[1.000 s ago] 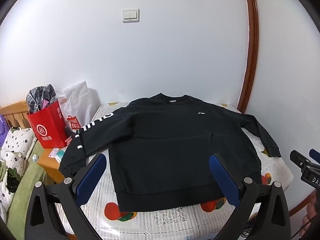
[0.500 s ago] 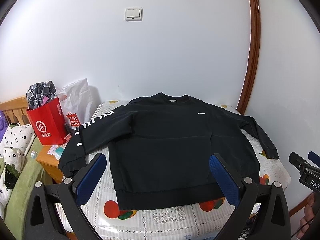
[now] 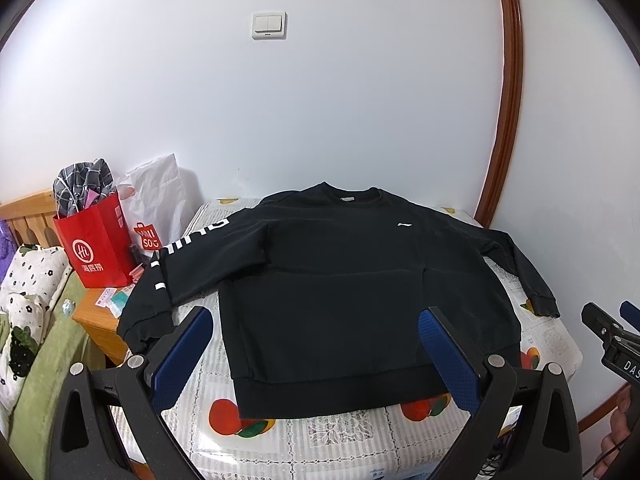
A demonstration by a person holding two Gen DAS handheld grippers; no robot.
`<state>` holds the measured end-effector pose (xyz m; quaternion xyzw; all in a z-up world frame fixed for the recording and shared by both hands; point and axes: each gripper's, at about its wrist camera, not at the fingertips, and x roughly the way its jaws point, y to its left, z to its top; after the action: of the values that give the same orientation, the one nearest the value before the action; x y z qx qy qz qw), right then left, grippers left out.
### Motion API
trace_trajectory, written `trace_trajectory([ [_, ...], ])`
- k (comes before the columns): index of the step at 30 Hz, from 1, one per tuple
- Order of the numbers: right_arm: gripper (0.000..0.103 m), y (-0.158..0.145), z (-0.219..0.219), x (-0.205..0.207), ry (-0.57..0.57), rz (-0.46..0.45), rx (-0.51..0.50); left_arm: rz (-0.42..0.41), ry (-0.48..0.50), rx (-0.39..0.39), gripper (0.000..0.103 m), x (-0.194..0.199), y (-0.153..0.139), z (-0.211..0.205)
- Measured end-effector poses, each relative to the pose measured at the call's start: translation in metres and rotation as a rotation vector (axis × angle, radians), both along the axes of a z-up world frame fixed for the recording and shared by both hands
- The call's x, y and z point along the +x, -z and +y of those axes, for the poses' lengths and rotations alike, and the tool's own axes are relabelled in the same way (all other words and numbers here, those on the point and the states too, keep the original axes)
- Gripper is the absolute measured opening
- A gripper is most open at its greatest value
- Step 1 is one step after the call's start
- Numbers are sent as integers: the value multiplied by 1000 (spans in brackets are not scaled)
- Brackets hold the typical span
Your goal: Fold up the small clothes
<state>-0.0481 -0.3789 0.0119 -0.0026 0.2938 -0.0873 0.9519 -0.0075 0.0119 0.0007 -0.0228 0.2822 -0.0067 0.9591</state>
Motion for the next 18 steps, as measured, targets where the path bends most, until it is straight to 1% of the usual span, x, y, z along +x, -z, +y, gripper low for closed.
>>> trace_trajectory([
  [18, 103, 1, 2, -3, -6, -4, -3, -1, -1, 2, 103, 1, 0, 0],
])
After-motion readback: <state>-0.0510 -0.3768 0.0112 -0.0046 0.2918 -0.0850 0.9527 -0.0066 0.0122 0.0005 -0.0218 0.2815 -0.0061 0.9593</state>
